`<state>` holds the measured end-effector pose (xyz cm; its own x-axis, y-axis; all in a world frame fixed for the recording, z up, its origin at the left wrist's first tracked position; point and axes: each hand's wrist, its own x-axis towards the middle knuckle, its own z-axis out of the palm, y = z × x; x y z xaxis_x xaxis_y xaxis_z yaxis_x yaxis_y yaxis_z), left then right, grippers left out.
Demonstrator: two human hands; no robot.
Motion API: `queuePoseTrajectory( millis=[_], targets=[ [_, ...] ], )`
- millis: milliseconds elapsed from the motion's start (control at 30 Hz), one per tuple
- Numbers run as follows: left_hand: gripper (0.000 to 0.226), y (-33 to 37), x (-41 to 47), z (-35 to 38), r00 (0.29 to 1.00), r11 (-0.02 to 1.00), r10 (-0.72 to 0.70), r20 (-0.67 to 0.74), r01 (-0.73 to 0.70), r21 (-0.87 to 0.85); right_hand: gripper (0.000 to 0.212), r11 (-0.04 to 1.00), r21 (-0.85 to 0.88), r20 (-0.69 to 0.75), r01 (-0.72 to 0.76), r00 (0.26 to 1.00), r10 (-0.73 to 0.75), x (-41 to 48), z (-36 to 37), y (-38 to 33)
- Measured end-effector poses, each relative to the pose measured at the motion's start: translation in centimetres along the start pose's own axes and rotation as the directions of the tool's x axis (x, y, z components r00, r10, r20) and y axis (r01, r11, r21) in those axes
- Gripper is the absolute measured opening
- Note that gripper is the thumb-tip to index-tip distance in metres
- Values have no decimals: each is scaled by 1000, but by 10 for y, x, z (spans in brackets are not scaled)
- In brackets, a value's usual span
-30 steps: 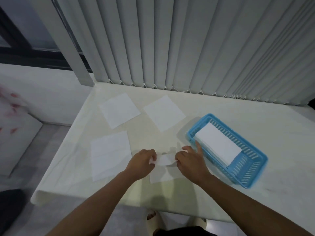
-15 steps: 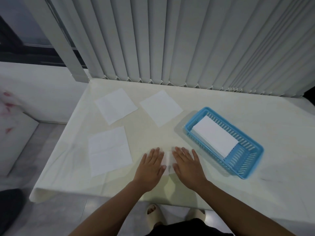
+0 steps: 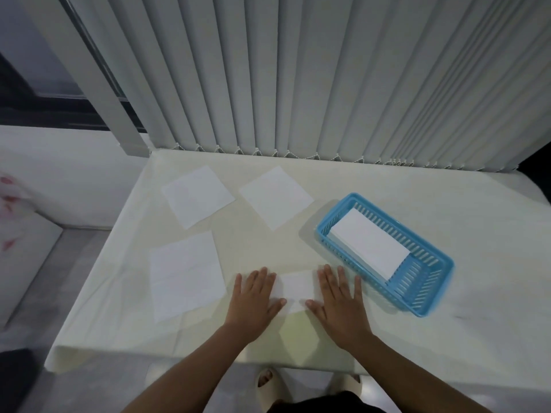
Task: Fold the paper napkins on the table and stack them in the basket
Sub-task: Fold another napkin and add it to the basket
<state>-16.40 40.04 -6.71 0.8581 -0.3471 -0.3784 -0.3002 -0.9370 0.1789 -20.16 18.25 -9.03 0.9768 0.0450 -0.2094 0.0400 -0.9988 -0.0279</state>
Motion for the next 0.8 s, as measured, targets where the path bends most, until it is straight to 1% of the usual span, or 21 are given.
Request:
queuePoseTrajectory(
  millis=[67, 100, 167, 200, 367, 433, 500, 567, 600, 667, 733, 767, 800],
  targets=[
    [61, 6, 12, -9, 994, 998, -31, -101, 26, -52, 74, 998, -8, 2, 63, 998, -63, -9, 0, -3],
    [57, 9, 18, -15, 991, 996, -45, -125, 35, -77, 73, 995, -11, 9, 100, 995, -100, -14, 2, -5],
    [52, 14, 29, -23, 993, 989, -78, -84, 67, -129, 71, 991, -11, 31, 130, 991, -130, -24, 7, -7],
    [50, 17, 33, -26, 995, 988, -85, -51, 77, -135, 71, 993, -7, 39, 119, 992, -119, -28, 10, -7],
    [37, 23, 42, -28, 995, 986, -92, 24, 95, -139, 71, 998, 7, 72, 67, 995, -68, -39, 11, 6],
    [31, 25, 42, -28, 995, 984, -92, 48, 98, -146, 71, 998, 38, 122, 46, 991, -50, -40, 6, 9],
    [28, 27, 42, -30, 994, 985, -90, 56, 98, -141, 72, 997, 69, 153, 17, 988, -27, -40, 3, 9],
    [29, 27, 42, -34, 995, 988, -79, 69, 87, -126, 71, 998, 69, 151, 9, 988, -19, -39, 0, 6],
    [28, 26, 43, -37, 994, 983, -84, 76, 95, -155, 71, 997, 75, 158, -3, 987, -9, -38, -3, 4],
    [18, 23, 44, -42, 988, 935, -118, 102, 146, -324, 69, 994, 97, 132, -45, 991, 32, -34, -11, -1],
    [11, 17, 43, -52, 984, 840, -143, 103, 176, -513, 61, 984, 167, 16, -65, 998, 63, -29, -21, -9],
    [12, 14, 42, -59, 982, 780, -161, 95, 186, -597, 55, 968, 241, -52, -65, 995, 79, -25, -25, -14],
    [12, 12, 40, -65, 978, 704, -187, 93, 200, -682, 50, 940, 334, -76, -71, 992, 102, -22, -31, -19]
  ],
)
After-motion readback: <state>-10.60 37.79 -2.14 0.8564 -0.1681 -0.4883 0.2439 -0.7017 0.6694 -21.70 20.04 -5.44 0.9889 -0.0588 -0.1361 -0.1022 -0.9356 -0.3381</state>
